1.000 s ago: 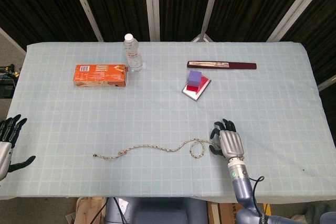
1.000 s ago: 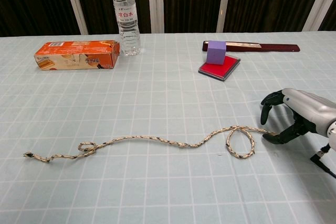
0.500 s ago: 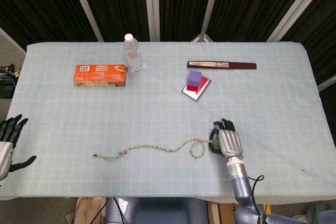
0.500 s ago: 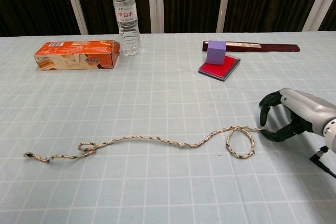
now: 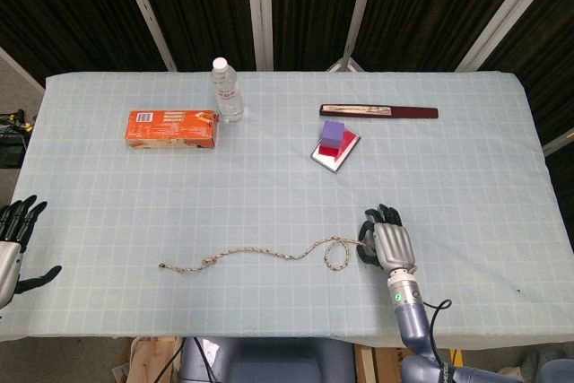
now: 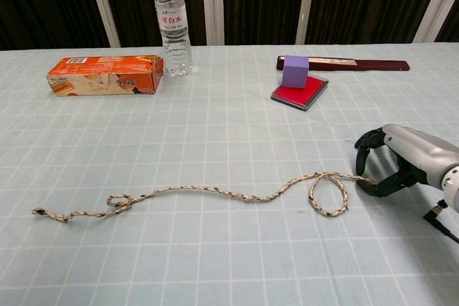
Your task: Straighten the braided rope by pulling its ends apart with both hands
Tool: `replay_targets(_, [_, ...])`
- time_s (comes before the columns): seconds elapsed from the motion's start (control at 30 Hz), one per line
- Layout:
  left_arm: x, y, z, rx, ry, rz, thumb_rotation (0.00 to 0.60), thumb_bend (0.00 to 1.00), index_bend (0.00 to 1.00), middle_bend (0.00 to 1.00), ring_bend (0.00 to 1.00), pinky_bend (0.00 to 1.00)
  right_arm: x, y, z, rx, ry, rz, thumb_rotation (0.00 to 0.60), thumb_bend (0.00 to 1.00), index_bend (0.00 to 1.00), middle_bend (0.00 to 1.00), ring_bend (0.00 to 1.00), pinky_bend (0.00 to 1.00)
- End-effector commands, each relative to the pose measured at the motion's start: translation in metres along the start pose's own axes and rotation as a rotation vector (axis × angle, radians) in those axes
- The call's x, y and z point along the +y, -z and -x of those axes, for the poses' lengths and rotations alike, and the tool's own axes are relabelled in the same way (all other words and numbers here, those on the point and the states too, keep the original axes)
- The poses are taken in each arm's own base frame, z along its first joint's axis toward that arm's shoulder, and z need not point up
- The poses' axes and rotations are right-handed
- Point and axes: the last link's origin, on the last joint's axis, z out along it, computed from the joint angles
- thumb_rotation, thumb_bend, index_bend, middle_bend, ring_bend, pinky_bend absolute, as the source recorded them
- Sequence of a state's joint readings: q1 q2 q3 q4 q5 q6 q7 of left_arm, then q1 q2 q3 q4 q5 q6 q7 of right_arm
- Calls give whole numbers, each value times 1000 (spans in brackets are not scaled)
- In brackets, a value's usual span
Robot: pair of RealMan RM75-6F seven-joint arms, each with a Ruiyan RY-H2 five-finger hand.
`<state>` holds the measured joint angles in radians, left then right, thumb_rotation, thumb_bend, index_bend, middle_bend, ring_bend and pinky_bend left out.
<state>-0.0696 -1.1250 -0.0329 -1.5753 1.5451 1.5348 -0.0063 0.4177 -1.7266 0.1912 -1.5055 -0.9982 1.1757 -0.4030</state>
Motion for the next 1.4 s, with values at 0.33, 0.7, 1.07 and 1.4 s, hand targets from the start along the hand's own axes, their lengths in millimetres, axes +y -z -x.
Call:
replay_targets(0.33, [0, 0, 0, 3, 2, 1, 600, 0, 0, 0, 0, 0, 0, 1, 3, -11, -2, 1, 600, 468, 618, 230, 26, 0])
replay_targets(0.7, [2, 0, 1, -5, -5, 3, 600, 1, 27, 0, 0, 0, 1, 5, -14, 23, -12, -21, 600, 470, 632, 231, 26, 0])
replay_targets(1.07, [35, -22, 1, -92, 3, 19, 600, 187, 296, 92, 0, 0, 11, 14, -31, 24, -4, -25, 600, 470, 632, 232, 26, 0])
replay_targets(1.4, [78, -52, 30, -265, 12, -16, 600, 230, 364, 155, 2, 0, 8, 18, -29, 11, -17, -23, 600, 470, 632, 232, 26, 0])
